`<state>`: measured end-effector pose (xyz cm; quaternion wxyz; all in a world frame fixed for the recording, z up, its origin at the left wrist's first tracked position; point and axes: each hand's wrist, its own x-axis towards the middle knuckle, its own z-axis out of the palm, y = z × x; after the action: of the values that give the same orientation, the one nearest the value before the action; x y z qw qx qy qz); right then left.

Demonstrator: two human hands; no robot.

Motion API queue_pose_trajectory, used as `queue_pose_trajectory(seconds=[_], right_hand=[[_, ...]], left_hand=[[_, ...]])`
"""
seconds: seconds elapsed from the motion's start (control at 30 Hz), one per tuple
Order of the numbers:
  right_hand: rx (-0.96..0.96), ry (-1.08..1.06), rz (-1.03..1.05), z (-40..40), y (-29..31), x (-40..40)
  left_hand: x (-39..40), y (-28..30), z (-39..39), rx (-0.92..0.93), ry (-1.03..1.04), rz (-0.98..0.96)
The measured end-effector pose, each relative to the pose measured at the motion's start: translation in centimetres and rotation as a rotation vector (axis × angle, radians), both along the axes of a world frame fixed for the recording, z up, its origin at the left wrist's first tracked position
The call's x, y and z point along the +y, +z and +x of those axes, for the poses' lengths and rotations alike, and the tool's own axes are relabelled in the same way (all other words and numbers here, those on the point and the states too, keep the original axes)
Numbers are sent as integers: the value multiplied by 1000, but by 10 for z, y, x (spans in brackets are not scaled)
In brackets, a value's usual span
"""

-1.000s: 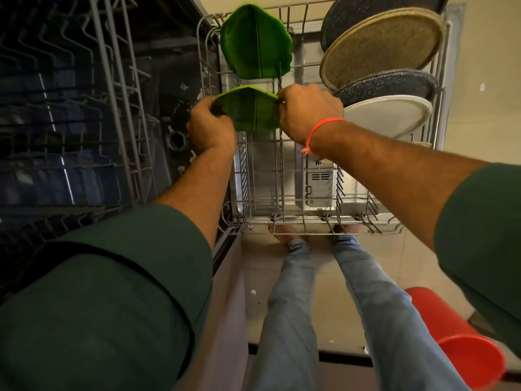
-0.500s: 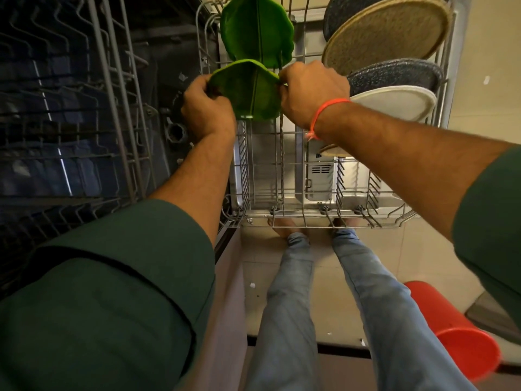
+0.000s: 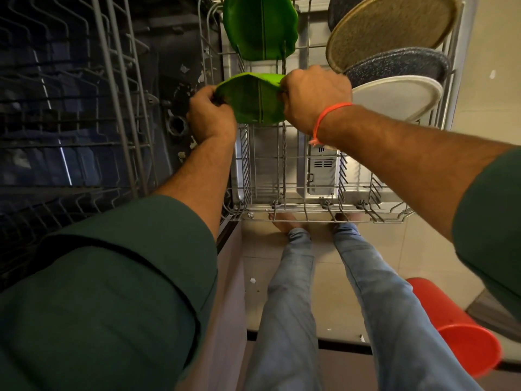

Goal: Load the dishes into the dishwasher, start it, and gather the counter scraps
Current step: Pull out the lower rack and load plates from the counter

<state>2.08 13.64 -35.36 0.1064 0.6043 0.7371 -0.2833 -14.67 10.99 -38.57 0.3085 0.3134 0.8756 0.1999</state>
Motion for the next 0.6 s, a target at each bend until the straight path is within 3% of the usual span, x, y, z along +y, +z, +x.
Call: queue_pose_trajectory(seconds=[0.6], right_hand=[[-64, 40, -69, -1, -33, -25]], left_hand=[[-20, -30, 2, -28, -67, -57]])
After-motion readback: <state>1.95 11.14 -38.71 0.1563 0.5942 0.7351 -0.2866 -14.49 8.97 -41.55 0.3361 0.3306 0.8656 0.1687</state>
